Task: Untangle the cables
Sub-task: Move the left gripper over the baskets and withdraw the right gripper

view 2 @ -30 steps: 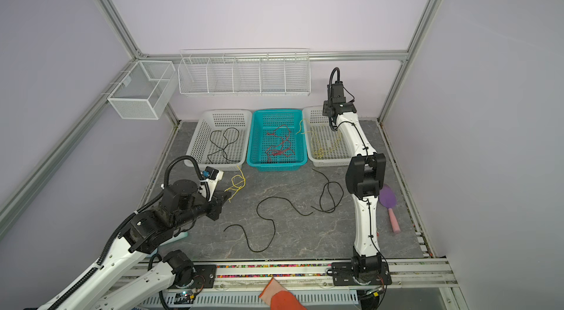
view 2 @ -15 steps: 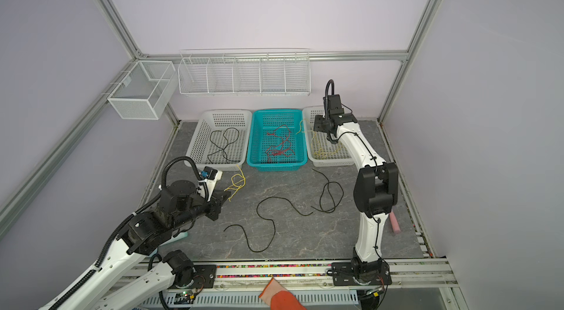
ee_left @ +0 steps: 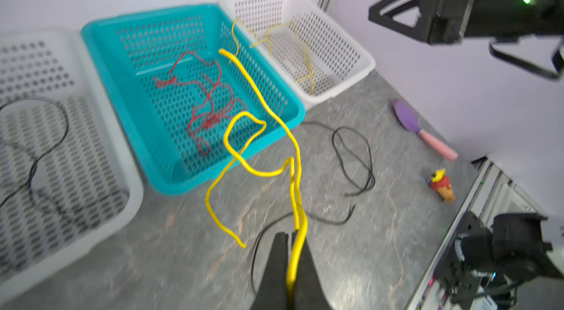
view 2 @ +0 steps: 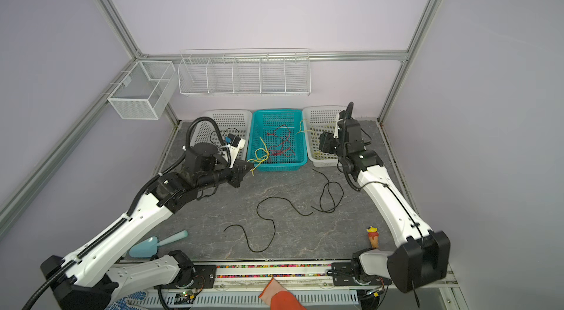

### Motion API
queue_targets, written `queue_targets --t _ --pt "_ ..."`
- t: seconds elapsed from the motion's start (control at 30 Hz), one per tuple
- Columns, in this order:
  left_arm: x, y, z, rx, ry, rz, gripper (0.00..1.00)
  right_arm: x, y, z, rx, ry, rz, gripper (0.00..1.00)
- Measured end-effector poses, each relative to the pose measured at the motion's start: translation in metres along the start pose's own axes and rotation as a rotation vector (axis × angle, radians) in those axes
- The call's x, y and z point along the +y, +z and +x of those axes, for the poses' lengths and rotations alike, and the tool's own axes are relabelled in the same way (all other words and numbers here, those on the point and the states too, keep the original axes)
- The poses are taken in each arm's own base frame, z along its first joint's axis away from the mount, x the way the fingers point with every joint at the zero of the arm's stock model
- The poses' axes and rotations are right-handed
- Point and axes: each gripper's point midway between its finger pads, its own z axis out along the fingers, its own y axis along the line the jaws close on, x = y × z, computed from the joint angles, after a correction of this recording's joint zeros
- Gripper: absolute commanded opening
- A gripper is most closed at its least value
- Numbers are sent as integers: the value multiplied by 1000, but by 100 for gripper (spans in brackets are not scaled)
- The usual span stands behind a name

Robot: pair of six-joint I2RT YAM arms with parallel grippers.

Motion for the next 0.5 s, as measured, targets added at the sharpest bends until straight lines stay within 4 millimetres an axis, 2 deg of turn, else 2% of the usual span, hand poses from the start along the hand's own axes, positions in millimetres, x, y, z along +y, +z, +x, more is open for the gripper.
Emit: queue_targets --t 0.1,0.17,0.23,0.37,0.5 --pt "-9 35 -37 -17 21 51 0 -1 -48 -19 -122 21 -15 63" --pt "-15 62 -60 -26 30 91 0 -4 -72 -22 -174 33 -19 63" --pt "-20 91 -77 -33 36 131 0 -8 -87 -20 -199 40 -17 63" --pt "-27 153 -97 -28 34 216 0 -17 -114 -11 -221 47 0 64" --pt "-31 213 -100 -18 -3 301 0 -20 -140 -11 -258 51 -7 64"
